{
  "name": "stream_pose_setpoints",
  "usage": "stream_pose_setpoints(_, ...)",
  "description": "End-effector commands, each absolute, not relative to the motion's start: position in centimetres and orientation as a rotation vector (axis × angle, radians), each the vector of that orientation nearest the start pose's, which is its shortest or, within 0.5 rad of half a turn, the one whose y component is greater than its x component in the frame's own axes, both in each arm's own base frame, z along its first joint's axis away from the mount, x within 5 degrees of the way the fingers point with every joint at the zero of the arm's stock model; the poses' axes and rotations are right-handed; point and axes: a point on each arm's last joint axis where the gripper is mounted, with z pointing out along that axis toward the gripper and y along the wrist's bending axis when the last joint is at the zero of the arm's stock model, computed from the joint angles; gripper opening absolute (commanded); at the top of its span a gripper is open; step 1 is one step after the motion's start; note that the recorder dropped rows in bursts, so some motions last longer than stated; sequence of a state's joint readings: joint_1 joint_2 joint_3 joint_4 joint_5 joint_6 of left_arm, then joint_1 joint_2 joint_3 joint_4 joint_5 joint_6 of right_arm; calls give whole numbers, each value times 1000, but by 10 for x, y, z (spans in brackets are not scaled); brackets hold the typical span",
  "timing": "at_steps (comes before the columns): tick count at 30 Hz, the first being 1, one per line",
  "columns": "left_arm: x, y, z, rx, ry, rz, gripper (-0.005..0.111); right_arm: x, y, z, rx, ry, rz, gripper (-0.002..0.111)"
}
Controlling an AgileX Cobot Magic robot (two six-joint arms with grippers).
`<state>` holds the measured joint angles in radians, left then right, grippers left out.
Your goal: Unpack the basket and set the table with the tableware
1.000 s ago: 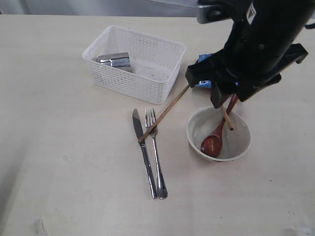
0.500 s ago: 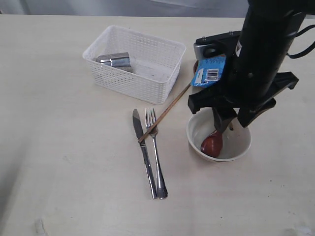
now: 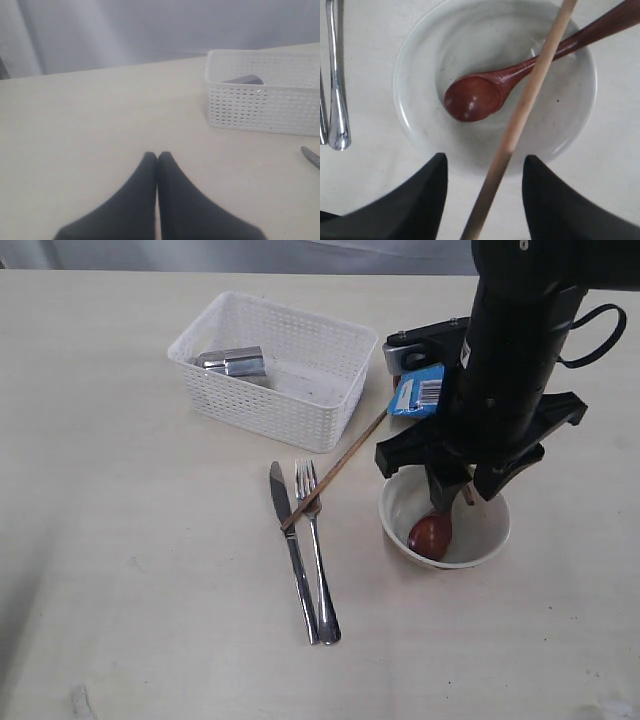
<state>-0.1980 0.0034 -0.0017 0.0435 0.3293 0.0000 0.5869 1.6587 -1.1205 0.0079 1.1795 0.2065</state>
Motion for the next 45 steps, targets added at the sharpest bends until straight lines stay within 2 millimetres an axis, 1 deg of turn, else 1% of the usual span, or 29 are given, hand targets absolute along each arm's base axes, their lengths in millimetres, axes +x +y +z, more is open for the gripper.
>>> stream_pose_setpoints(1,53,-9,184,207,1799,-93,0,248,162,220,-599,3107,-27,30)
stream_pose_setpoints(3,53,-9,184,207,1799,-93,0,250,163,220,-591,3087,-13,23)
stream_pose_setpoints(5,53,-9,184,207,1799,-93,0,250,163,220,-590,3081,-9,22)
stream_pose_setpoints(12,53,-9,184,207,1799,-93,0,249,162,221,-613,3091,-21,22)
stream_pose_setpoints(15,53,-9,184,207,1799,-93,0,255,166,229,-624,3050,4,23)
stream_pose_setpoints(16,53,-9,184,207,1799,-93,0,257,168,233,-620,3032,14,24)
stream_pose_setpoints(18,53,-9,184,207,1799,-93,0,266,172,246,-587,2971,55,32)
stream_pose_setpoints(20,53,-9,184,207,1799,-93,0,277,175,258,-522,2917,131,43)
stream_pose_setpoints(22,53,-9,184,207,1799,-93,0,285,175,262,-436,2915,220,48)
stream_pose_setpoints(24,53,-9,184,207,1799,-93,0,291,176,257,-339,2951,349,49)
stream_pose_setpoints(25,53,-9,184,207,1799,-93,0,293,178,252,-360,2963,389,49)
stream_pose_setpoints(26,53,-9,184,207,1799,-93,0,295,183,242,-391,3001,455,49)
stream_pose_setpoints(27,53,-9,184,207,1799,-93,0,295,185,237,-377,3027,479,49)
stream_pose_setpoints(28,53,-9,184,207,1799,-93,0,297,191,228,-365,3052,543,49)
stream_pose_setpoints(30,53,-9,184,207,1799,-93,0,302,200,217,-304,3057,648,49)
stream_pose_setpoints(32,53,-9,184,207,1799,-93,0,310,204,213,-271,3014,668,49)
stream_pose_setpoints(33,53,-9,184,207,1799,-93,0,311,206,214,-317,2996,667,49)
stream_pose_setpoints(34,53,-9,184,207,1799,-93,0,306,214,216,-455,2984,667,49)
stream_pose_setpoints(36,53,-9,184,207,1799,-93,0,294,228,220,-597,2993,668,49)
stream_pose_setpoints(38,53,-9,184,207,1799,-93,0,283,241,220,-894,2903,616,49)
stream_pose_setpoints(39,53,-9,184,207,1799,-93,0,275,248,219,-1185,2786,534,49)
stream_pose_setpoints(40,53,-9,184,207,1799,-93,0,271,252,217,-1347,2711,445,49)
stream_pose_setpoints(41,53,-9,184,207,1799,-93,0,266,255,215,-1555,2595,301,49)
stream_pose_setpoints(42,53,-9,184,207,1799,-93,0,264,256,214,-1637,2542,205,49)
stream_pose_setpoints(43,53,-9,184,207,1799,-93,0,265,257,212,-1653,2520,121,49)
stream_pose_setpoints(44,53,-9,184,207,1799,-93,0,267,259,212,-1578,2538,49,49)
stream_pose_setpoints(45,53,-9,184,207,1799,-93,0,273,258,210,-1422,2579,-18,49)
